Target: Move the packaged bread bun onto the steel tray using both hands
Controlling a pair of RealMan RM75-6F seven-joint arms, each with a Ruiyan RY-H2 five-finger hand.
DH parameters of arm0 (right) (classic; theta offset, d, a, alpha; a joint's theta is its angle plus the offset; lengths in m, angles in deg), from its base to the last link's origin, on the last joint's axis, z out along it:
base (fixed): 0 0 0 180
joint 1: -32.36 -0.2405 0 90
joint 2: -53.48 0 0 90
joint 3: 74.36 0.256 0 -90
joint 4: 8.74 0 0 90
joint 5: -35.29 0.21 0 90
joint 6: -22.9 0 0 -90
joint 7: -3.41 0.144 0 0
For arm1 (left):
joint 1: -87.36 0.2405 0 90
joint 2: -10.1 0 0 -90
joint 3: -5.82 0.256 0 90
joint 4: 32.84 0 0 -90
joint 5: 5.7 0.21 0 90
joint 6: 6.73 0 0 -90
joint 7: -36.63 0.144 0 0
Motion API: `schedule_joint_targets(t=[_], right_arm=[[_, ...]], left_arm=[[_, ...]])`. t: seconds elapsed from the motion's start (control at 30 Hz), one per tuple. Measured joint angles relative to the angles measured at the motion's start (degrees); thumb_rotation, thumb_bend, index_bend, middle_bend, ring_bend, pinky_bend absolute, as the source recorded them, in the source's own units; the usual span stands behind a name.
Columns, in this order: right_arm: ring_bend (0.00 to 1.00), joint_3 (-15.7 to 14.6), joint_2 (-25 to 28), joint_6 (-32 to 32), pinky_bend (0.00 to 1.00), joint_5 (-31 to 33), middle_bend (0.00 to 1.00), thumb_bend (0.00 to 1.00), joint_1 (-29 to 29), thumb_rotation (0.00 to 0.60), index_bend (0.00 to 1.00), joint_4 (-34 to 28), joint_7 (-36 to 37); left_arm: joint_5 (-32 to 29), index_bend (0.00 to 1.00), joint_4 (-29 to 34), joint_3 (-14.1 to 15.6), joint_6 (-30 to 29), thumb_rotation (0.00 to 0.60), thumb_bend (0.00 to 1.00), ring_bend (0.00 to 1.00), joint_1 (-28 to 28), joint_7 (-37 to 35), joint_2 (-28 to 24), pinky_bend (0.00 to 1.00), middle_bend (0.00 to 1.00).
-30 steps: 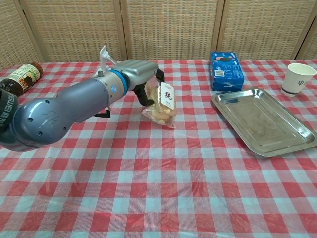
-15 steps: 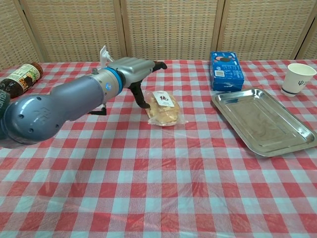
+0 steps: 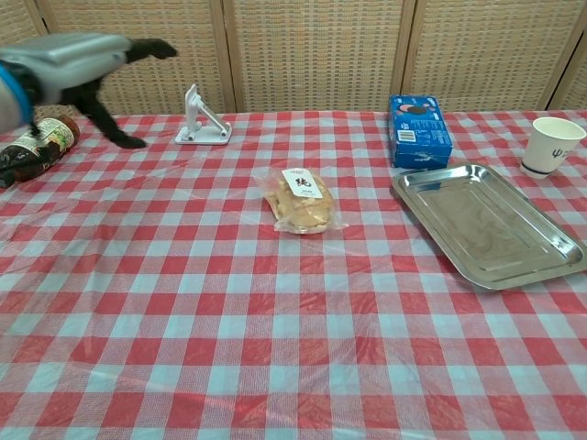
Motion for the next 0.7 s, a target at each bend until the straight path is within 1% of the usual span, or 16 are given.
schedule_joint_targets(t=[0.03,0.13,0.33,0.43,0.6,0.7], right_arm=[[0.00,0.0,-0.1,-0.2,0.00,-0.1,0.00,0.06,0.1,0.600,0.00,-0.1,-0.3],[0.00,-0.3,-0.3,-0.7,0.00,-0.8,0.00,0.06,0.2,0.600,0.00,-0.7,-1.4],[0.00,-0.5,-1.0,-1.5,0.00,-1.6,0.00,0.06,0.4,0.600,0.00,-1.1,-2.9],[0.00,-0.4,-1.0,-1.5,0.00,-1.6,0.00,0.06,0.3,0.600,0.00,-1.1,-3.2],[0.00,1.1,-1.2,-2.6,0.00,-1.9,0.00,0.06,-0.3,0.600,0.00,-1.8,-3.1],[0.00,1.9,-0.8,-2.3,0.00,-2.6,0.00,0.06,-1.5,0.600,0.00,-3.8,-3.7]], left_arm=[[1.2,0.00,1.6,1.1,-1.9,0.600,0.19,0.00,2.0,-0.5,-1.8,0.00,0.00],[4.5,0.00,4.3,4.1,-6.6,0.600,0.19,0.00,6.7,-1.7,-4.8,0.00,0.00],[10.6,0.00,8.1,10.5,-15.5,0.600,0.19,0.00,15.9,-3.6,-7.9,0.00,0.00],[12.3,0.00,8.8,13.1,-18.6,0.600,0.19,0.00,19.4,-4.2,-8.6,0.00,0.00],[16.7,0.00,6.9,15.6,-22.8,0.600,0.19,0.00,24.0,-4.9,-8.5,0.00,0.00],[17.4,0.00,6.5,15.6,-23.0,0.600,0.19,0.00,24.9,-7.2,-8.8,0.00,0.00]])
